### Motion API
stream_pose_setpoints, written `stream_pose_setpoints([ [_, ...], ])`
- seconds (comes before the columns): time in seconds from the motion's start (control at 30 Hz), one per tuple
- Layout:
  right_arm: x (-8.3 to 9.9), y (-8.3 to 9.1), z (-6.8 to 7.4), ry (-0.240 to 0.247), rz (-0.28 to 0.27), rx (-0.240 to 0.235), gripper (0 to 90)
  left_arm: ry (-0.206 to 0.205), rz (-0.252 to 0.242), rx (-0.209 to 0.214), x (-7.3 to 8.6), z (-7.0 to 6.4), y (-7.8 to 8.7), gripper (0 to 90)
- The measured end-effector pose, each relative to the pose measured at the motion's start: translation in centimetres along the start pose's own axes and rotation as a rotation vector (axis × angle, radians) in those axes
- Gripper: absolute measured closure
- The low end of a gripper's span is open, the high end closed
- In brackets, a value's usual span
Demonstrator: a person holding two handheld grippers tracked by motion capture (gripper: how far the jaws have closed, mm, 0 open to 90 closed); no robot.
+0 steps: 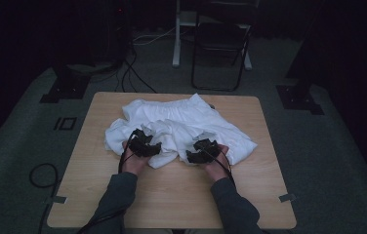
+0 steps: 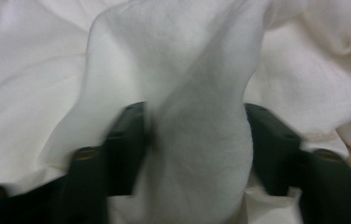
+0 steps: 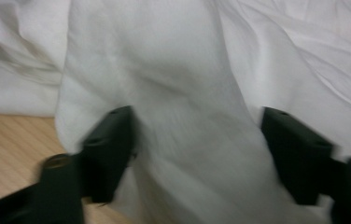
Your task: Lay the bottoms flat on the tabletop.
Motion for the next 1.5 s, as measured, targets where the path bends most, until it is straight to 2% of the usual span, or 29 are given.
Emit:
stream_pose_setpoints([
  [0.1,0.6,0.3,-0.3,-0.005,-0.007,-0.018,65.8,0.015,-0.019,0.009,0.2,0.3,0.6,70.4],
  [0.17,1.1,1.0,-0.5,-0.002,-0.017,-0.015,77.5,0.004,-0.031,0.015,0.4,0.6,1.6,80.4],
  [0.23,1.6,2.2,-1.0,-0.017,-0.046,-0.017,83.9,-0.014,-0.051,0.025,0.5,0.8,2.9,84.5],
  [0.4,2.7,5.8,-2.2,-0.047,-0.121,-0.025,86.5,-0.061,-0.113,0.043,1.0,1.1,7.1,85.5],
  [0.57,3.7,9.6,-2.4,-0.04,-0.191,-0.04,87.1,-0.101,-0.151,0.07,2.2,0.7,11.1,85.5],
  [0.63,4.4,11.6,-2.2,-0.028,-0.209,-0.025,87.4,-0.115,-0.156,0.068,2.8,0.6,12.3,85.5],
  [0.67,4.4,11.6,-2.2,-0.028,-0.209,-0.025,87.4,-0.115,-0.156,0.068,2.8,0.6,12.3,85.4],
  [0.7,4.6,11.9,-2.1,-0.031,-0.213,-0.024,87.4,-0.122,-0.148,0.071,3.9,0.6,13.6,85.4],
  [0.73,5.6,13.5,-1.8,-0.029,-0.222,-0.036,87.5,-0.124,-0.139,0.073,4.5,0.6,14.0,85.3],
  [0.8,6.7,14.3,-1.0,-0.018,-0.217,-0.051,87.5,-0.135,-0.122,0.073,5.9,0.5,14.6,85.1],
  [0.87,8.0,14.8,0.0,-0.001,-0.198,-0.056,87.5,-0.132,-0.098,0.075,7.4,0.5,14.7,84.9],
  [0.97,10.1,14.9,1.5,0.007,-0.158,-0.066,87.5,-0.132,-0.06,0.056,9.5,0.7,14.1,84.6],
  [1.0,10.8,14.7,1.9,0.008,-0.138,-0.069,87.4,-0.12,-0.043,0.059,10.2,0.8,13.7,84.5],
  [1.13,13.4,12.5,3.5,0.026,-0.029,-0.071,87.2,-0.118,0.037,0.039,12.5,0.7,11.2,84.0],
  [1.23,14.0,10.7,4.1,0.064,0.038,-0.071,87.1,-0.126,0.079,0.026,13.7,0.5,9.5,83.0],
  [1.33,13.8,10.2,4.1,0.058,0.052,-0.081,86.6,-0.122,0.077,0.03,13.8,0.6,9.1,81.0],
  [1.37,13.7,10.2,4.0,0.06,0.058,-0.084,84.9,-0.117,0.07,0.034,13.8,0.7,9.1,79.9],
  [1.4,13.7,10.3,4.0,0.056,0.062,-0.086,79.6,-0.11,0.063,0.043,13.8,0.9,9.0,79.7],
  [1.47,13.4,10.8,3.9,0.05,0.051,-0.093,63.4,-0.093,0.056,0.056,13.8,1.1,8.9,79.4],
  [1.5,13.0,11.4,3.9,0.045,0.025,-0.086,56.9,-0.091,0.047,0.057,13.9,1.2,8.9,79.2],
])
Point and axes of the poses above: each handheld gripper's, and its own axes: y roughly backward along the jaws, x roughly out of its underside, z roughly to its left, the point moved 4 cm from there along -y, roughly forward along the jaws, and after that the axes turned 14 degrees about y, right-handed, at the moved point
